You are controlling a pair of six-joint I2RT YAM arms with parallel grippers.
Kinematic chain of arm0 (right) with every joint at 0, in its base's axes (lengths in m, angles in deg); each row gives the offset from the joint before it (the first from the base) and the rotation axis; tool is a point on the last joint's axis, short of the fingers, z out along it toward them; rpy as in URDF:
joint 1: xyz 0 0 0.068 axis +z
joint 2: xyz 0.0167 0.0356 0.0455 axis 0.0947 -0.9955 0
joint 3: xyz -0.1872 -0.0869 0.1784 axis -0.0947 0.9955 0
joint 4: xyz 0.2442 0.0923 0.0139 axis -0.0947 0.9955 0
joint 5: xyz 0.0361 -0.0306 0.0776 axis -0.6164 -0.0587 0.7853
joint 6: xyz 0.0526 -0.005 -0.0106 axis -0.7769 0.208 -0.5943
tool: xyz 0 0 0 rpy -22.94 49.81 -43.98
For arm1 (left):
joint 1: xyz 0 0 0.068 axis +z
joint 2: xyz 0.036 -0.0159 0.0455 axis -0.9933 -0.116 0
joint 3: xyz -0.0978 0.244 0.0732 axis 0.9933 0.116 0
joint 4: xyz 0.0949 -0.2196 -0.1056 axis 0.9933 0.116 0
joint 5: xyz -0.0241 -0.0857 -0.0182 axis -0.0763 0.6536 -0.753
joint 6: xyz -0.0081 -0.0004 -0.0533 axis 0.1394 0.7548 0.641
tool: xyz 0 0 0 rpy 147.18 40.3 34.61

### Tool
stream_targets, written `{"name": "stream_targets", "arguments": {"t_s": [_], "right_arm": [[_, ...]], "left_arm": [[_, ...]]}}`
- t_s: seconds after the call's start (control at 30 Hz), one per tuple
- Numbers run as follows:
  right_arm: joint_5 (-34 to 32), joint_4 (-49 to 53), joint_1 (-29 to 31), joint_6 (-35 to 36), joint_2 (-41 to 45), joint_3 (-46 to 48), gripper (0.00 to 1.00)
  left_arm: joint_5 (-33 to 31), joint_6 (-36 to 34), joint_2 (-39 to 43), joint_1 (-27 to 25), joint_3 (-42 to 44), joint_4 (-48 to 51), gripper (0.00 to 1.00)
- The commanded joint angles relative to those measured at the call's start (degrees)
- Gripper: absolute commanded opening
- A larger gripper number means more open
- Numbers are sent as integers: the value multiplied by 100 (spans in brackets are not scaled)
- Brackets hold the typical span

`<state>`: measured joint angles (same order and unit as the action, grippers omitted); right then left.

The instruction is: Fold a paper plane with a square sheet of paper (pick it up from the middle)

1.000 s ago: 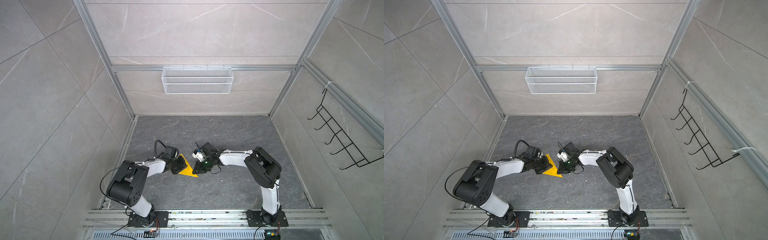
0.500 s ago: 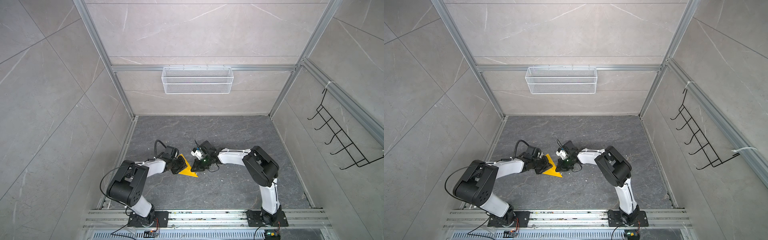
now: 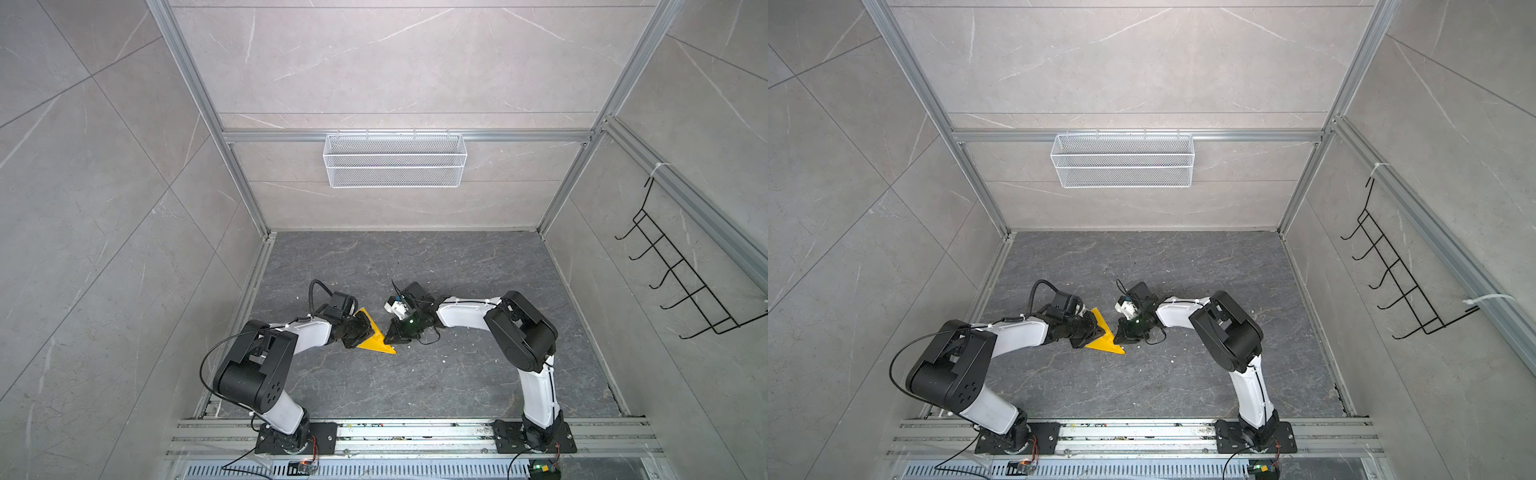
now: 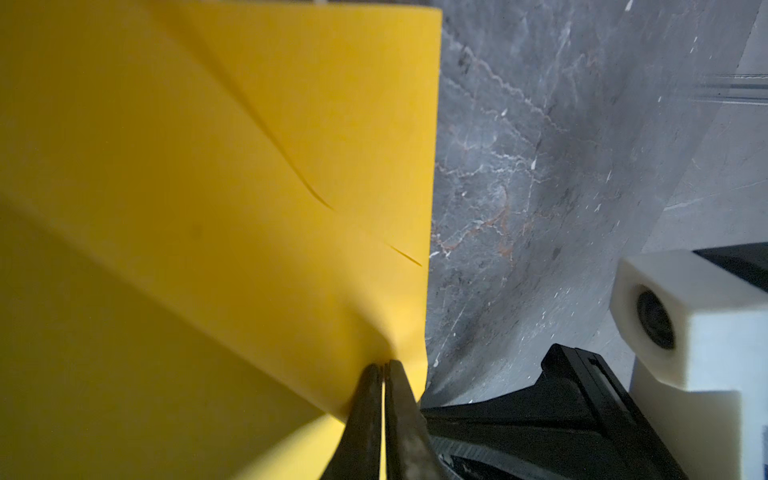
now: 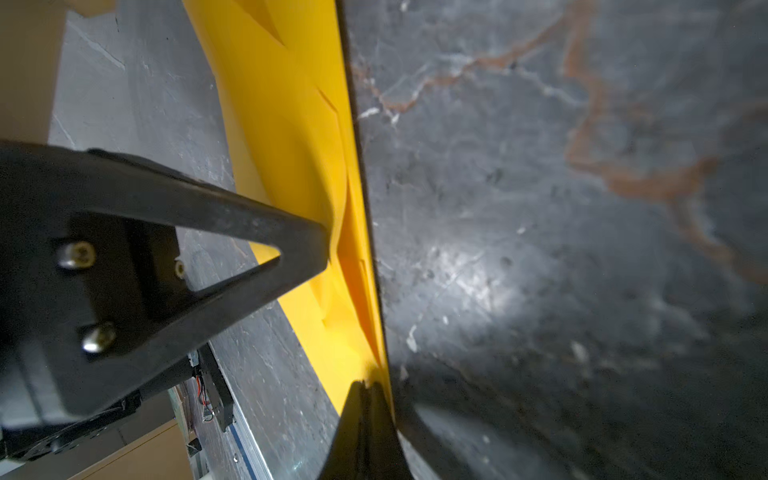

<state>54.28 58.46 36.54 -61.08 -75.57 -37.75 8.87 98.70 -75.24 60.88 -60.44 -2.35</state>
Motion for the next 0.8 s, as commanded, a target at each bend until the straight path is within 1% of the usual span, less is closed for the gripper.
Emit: {"name": "stream_targets", "arguments": {"t_s": [0.0,0.43,0.67,0.77], "right_arm": [[-82,437,-15,123,168,238,7],[-39,680,-28,327,452,673,7],[-198,771,-49,438,648,970,7],[-118,528,-42,480,912,969,8]], "left_arm": [[-356,-89,-43,44,49,566,11],[-375,-80,-34,44,56,606,11],[-377,-96,-9,48,58,630,11],[-367,-106,-16,46,49,617,11]]}}
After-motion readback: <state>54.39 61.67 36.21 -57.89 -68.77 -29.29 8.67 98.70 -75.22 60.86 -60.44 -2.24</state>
